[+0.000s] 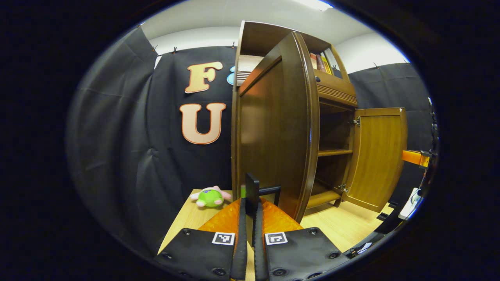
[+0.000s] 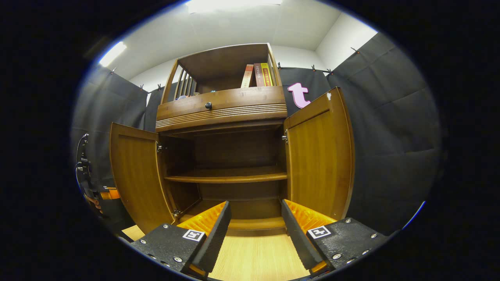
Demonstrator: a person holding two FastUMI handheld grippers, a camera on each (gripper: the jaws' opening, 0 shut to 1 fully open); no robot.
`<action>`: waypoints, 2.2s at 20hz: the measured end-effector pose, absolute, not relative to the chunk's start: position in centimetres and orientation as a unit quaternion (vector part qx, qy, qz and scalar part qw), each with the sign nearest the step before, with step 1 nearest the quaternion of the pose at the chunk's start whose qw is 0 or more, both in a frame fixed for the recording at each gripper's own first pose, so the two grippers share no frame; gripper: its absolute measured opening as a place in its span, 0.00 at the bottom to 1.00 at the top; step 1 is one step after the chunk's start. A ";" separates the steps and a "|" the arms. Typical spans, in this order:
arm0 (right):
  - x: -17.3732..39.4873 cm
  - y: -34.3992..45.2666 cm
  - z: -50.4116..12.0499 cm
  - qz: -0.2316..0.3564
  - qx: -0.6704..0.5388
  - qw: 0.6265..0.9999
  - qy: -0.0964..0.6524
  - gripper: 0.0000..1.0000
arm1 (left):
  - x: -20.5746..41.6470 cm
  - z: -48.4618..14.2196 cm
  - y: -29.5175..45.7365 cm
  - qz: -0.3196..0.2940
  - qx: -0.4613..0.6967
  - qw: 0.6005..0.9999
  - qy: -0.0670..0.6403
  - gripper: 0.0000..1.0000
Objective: Open the right door of the double-door shoe cabinet with the right hand, and open the left door with the left hand.
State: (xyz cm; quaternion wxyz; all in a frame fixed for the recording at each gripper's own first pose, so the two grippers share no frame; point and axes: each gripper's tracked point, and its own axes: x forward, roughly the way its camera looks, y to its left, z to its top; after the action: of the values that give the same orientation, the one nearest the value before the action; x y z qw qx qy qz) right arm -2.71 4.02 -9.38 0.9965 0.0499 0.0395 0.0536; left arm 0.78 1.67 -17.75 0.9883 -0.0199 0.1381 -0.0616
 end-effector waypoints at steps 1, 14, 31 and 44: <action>-2.4 4.4 -9.4 0.057 0.049 0.996 0.040 0.81 | 1.1 -18.1 2.7 -0.053 -0.014 0.989 0.138 0.07; -0.9 7.9 -11.1 0.085 0.050 0.994 0.048 0.81 | -0.8 -18.8 6.2 -0.058 -0.048 0.986 0.149 0.07; -0.9 5.1 -8.3 0.081 0.051 0.995 0.029 0.81 | -5.3 -7.4 1.7 -0.029 -0.043 0.995 0.082 0.16; -0.4 1.1 -4.5 0.058 0.033 0.998 0.018 0.81 | -0.8 -4.6 -4.1 -0.030 -0.038 0.997 0.067 0.96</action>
State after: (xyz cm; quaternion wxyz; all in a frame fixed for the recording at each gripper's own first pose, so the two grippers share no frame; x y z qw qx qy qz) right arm -0.42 1.13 -4.47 0.9976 0.0334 0.0176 0.0578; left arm -0.77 -4.11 -4.62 0.9966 -0.0375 0.0670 -0.0304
